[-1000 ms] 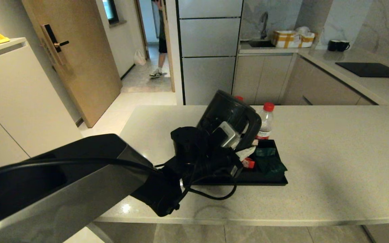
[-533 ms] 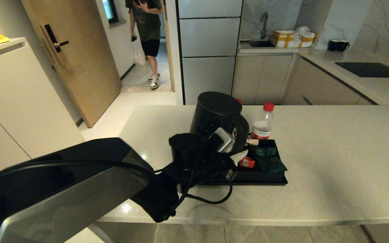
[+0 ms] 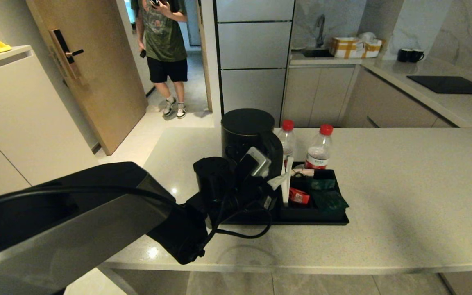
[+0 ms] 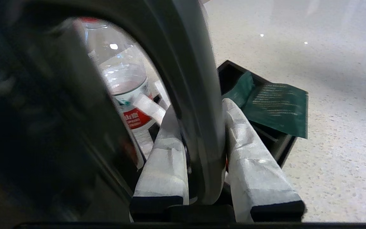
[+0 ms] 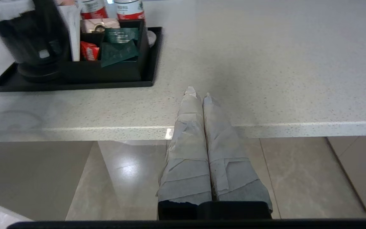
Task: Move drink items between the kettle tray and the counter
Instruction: Return the kettle to its original position
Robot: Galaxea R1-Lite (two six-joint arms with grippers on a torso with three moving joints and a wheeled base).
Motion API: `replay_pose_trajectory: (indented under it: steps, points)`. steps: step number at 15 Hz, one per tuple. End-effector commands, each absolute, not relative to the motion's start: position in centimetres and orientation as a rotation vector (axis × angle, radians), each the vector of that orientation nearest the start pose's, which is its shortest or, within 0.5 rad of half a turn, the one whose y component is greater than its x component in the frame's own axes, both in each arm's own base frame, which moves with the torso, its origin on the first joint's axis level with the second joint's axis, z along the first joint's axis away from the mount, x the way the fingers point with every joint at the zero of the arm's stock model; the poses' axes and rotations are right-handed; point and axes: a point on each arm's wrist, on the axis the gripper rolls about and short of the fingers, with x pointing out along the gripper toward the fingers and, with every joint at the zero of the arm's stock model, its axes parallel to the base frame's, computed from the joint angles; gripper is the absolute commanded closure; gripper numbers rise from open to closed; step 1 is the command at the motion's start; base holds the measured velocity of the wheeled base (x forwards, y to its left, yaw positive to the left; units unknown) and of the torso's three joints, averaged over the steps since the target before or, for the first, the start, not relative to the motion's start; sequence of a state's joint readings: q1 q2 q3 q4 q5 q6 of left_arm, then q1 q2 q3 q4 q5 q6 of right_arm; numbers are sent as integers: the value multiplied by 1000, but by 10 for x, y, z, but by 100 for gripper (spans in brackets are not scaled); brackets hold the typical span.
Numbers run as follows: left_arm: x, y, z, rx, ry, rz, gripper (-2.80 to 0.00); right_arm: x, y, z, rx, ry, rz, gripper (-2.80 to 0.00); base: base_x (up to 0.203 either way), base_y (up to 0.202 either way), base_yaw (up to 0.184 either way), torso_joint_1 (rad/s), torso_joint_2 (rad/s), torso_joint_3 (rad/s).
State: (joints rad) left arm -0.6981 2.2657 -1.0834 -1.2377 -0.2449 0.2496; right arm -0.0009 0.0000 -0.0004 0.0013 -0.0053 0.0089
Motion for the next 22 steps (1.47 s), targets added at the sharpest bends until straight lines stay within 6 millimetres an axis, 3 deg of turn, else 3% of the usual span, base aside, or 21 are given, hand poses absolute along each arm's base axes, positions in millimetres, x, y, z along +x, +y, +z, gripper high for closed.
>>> replay_pose_trajectory:
  steps: [1, 5, 14, 22]
  points:
    - [329, -273, 101, 221, -181, -915, 0, -23, 0, 75, 9, -2, -8, 0, 0, 0, 0, 0, 0, 0]
    - [335, -267, 98, 222, -169, -911, 0, -23, 0, 75, 9, -2, -8, 0, 0, 0, 0, 0, 0, 0]
    - [312, -272, 80, 233, -100, -1046, 0, -23, 0, 75, 9, -2, -8, 0, 0, 0, 0, 0, 0, 0]
    - [315, -277, 100, 231, -94, -1058, 0, -23, 0, 75, 9, 0, -8, 0, 0, 0, 0, 0, 0, 0]
